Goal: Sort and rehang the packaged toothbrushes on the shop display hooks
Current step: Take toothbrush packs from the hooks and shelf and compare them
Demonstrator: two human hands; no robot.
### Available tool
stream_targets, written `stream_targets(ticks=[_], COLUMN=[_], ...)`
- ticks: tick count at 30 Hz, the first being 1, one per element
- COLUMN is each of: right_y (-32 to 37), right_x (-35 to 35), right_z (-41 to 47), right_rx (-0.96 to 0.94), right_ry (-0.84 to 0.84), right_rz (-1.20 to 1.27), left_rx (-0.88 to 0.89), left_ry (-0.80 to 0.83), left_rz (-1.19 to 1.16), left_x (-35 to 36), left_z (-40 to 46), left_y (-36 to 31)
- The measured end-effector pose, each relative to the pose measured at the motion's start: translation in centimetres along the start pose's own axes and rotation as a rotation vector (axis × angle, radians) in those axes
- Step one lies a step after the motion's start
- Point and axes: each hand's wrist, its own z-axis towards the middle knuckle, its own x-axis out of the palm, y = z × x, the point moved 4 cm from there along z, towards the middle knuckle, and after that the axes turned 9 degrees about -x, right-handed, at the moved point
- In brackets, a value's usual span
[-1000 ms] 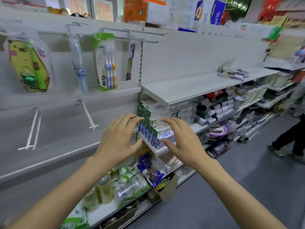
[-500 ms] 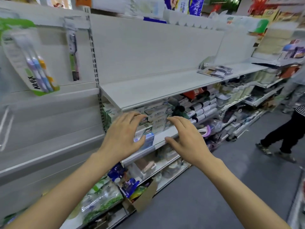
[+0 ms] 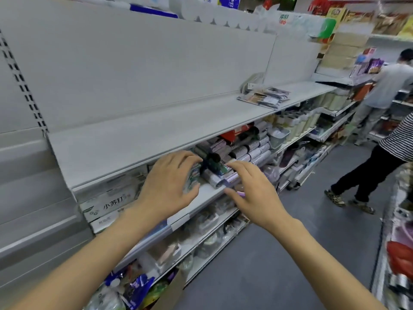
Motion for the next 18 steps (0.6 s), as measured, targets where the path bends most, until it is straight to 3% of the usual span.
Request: stream_targets(ticks=[18], right_y=[-21.1], right_x=[1.6], right_z=[11.5], right_rx=[-0.005], right_ry=[0.03], right_rz=[0.074], left_rx=[0.048], left_ry=[0.157], left_rz=[-0.131], left_x=[11.4], left_z=[21.5], left_y=[-0.4])
